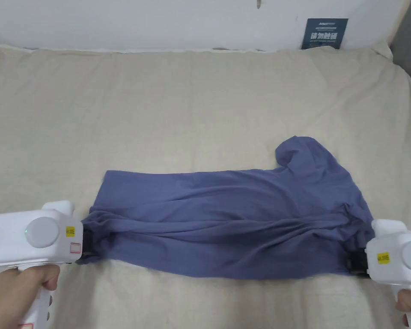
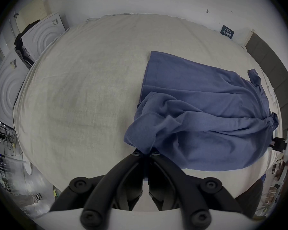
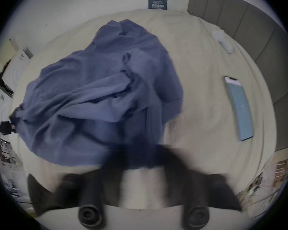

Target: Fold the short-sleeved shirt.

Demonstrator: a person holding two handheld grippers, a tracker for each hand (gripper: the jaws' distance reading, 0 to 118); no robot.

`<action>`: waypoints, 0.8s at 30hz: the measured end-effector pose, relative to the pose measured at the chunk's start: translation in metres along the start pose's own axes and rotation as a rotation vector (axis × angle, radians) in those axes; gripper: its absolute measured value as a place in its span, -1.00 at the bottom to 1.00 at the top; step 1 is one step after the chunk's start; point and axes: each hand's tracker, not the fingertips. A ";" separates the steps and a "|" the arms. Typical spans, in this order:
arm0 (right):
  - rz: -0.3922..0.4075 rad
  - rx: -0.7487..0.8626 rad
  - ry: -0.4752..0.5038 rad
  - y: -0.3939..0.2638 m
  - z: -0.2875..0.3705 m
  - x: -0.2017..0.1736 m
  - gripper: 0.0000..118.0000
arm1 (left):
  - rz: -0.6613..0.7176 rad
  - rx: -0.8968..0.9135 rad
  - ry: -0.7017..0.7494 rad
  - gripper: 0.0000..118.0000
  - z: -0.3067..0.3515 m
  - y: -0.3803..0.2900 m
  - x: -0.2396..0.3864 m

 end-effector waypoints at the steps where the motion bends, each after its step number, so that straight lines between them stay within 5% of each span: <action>1: -0.053 0.040 0.000 -0.003 0.007 0.003 -0.90 | -0.001 -0.005 -0.007 -0.96 0.001 0.001 -0.002; 3: -0.025 0.030 0.029 -0.007 0.018 0.006 -0.90 | -0.006 -0.009 -0.009 -0.96 0.004 -0.003 -0.003; 8: -0.122 0.016 0.125 -0.019 0.048 0.029 -0.90 | -0.049 -0.022 -0.013 -0.96 0.021 -0.014 -0.017; 17: 0.028 -0.077 0.059 -0.091 0.057 0.012 -0.90 | -0.059 -0.097 -0.008 -0.96 0.040 -0.102 -0.043; 24: 0.008 -0.071 0.043 -0.106 0.059 0.016 -0.89 | -0.025 -0.073 -0.008 -0.96 0.038 -0.126 -0.048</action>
